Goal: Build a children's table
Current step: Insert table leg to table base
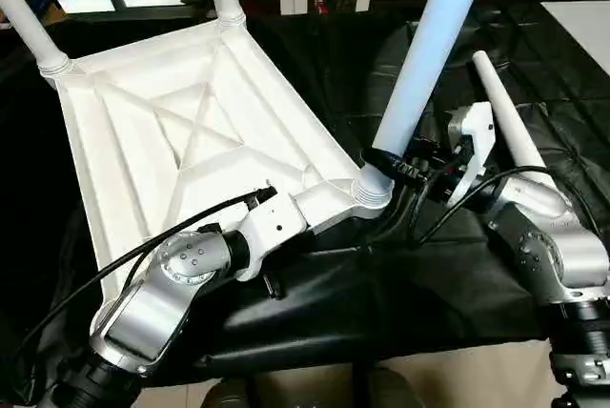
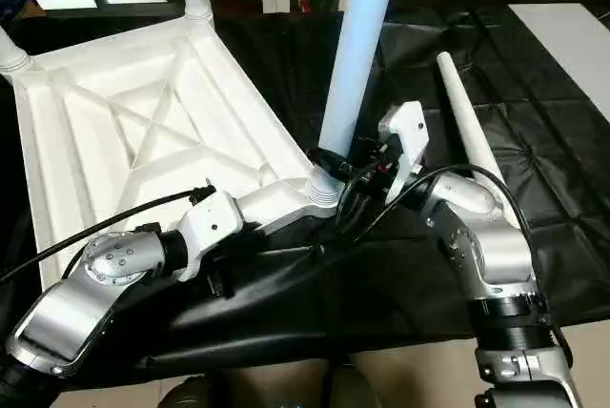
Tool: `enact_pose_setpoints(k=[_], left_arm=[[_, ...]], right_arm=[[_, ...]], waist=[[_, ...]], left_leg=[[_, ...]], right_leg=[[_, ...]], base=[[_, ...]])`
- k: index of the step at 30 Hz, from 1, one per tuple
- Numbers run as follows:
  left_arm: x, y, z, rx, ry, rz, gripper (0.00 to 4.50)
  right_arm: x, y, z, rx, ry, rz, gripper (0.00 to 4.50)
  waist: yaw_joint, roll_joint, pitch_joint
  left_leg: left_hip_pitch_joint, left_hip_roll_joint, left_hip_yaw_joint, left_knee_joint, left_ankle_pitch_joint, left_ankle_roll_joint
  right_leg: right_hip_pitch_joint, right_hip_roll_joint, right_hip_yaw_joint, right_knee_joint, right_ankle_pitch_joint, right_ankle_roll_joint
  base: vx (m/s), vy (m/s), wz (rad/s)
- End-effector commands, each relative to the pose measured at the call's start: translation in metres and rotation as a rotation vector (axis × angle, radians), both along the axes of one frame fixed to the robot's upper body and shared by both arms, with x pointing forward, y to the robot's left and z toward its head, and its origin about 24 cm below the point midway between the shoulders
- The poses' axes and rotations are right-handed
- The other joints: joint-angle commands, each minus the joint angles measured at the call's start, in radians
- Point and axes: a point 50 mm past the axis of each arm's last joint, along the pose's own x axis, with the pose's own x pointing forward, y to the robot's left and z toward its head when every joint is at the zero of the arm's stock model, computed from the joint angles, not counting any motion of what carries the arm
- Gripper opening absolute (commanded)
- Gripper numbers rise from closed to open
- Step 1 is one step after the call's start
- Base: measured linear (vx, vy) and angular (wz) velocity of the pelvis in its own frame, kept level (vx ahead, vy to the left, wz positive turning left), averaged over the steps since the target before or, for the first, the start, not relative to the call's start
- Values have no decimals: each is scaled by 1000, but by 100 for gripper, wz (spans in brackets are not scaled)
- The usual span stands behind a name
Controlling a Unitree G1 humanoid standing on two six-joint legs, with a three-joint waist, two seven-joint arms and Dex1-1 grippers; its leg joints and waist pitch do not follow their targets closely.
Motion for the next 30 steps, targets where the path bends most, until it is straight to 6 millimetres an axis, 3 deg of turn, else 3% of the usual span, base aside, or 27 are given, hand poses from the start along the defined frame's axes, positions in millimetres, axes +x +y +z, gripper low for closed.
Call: enact_pose_setpoints(k=[1, 2, 5, 7, 16, 20, 23, 26, 30], left_arm=[[-15, -5, -27, 31, 133, -58, 0], [-15, -5, -27, 31, 133, -58, 0], [-15, -4, -27, 32, 133, -58, 0], [-16, -4, -27, 32, 133, -57, 0], [-15, -3, -27, 33, 133, -52, 0], [-15, -2, -27, 33, 133, -49, 0], [-15, -3, -27, 33, 133, -47, 0], [-15, -3, -27, 32, 134, -47, 0], [-16, -4, -27, 32, 134, -47, 0]], right_arm=[[2, -16, -24, 34, 141, -126, 179], [2, -16, -23, 39, 132, -127, 179], [2, -16, -18, 47, 115, -126, 249], [1, -15, -13, 50, 101, -116, 252], [1, -12, 4, 57, 38, -85, 337], [1, -14, 11, 67, 16, -81, 374], [-1, -16, 11, 37, 12, -80, 393], [-4, -19, 9, -11, -6, -103, 425], [-6, -22, 7, -24, -12, -109, 430]], waist=[[-2, -4, -22], [-1, -4, -23], [0, -3, -22], [1, -4, -23], [8, -7, -36], [14, -10, -37], [18, -13, -38], [24, -11, -40], [25, -13, -44]], left_leg=[[13, 14, -8, -83, -663, -5], [16, 14, -6, -81, -662, -4], [13, 14, -6, -82, -647, -3], [11, 14, -5, -81, -623, 1], [0, 17, 19, -72, -444, 31], [1, 18, 30, -67, -391, 54], [2, 20, 35, -64, -377, 52], [3, 20, 38, -61, -348, 53], [2, 19, 40, -58, -322, 60]], right_leg=[[5, -7, -1, -83, -686, -65], [3, -7, 0, -83, -685, -68], [6, -7, 2, -80, -669, -73], [9, -9, 4, -76, -648, -83], [25, -6, 14, -50, -416, -157], [26, -8, 15, -50, -422, -161], [25, -7, 15, -49, -437, -155], [27, -6, 16, -44, -410, -158], [30, -3, 15, -39, -363, -170]], base=[[0, 0, 0], [0, 0, 0], [0, 0, 0], [0, 0, 0], [0, 0, 0], [0, 0, 0], [0, 0, 0], [0, 0, 0], [0, 0, 0]])
